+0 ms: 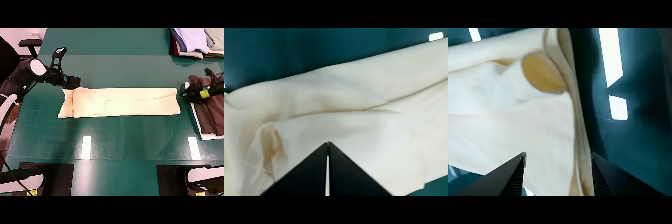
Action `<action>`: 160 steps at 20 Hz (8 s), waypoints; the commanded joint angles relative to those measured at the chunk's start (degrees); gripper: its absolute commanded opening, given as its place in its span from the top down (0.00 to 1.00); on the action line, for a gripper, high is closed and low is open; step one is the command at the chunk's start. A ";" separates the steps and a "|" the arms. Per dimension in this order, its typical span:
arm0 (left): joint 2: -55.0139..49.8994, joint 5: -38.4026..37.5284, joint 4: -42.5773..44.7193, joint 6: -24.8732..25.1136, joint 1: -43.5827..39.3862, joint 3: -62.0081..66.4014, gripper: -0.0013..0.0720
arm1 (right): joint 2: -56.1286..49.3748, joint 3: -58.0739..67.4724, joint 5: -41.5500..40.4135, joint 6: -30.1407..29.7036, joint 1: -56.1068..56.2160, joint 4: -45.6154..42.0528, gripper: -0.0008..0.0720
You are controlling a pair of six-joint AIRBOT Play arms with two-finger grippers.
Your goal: Fold the shirts.
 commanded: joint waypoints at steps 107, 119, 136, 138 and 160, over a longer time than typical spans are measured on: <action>-1.40 -21.38 -0.33 1.42 -2.80 41.29 0.95 | 12.76 22.38 -23.26 9.64 -8.66 -0.79 0.97; -1.38 -21.44 -0.31 1.51 -2.80 41.29 0.95 | 23.50 22.29 -9.44 9.64 -15.72 -1.51 0.97; -1.38 -23.23 -0.31 2.99 -2.80 41.31 0.95 | 35.15 -8.26 4.44 9.92 -26.58 -20.98 0.65; -1.38 -23.80 -0.31 2.99 -2.80 41.31 0.95 | 36.09 -10.12 3.82 9.94 -29.59 -20.85 0.06; -1.38 -23.04 0.70 2.51 -2.80 41.31 0.95 | 29.86 7.02 -4.92 9.84 26.32 -7.23 0.97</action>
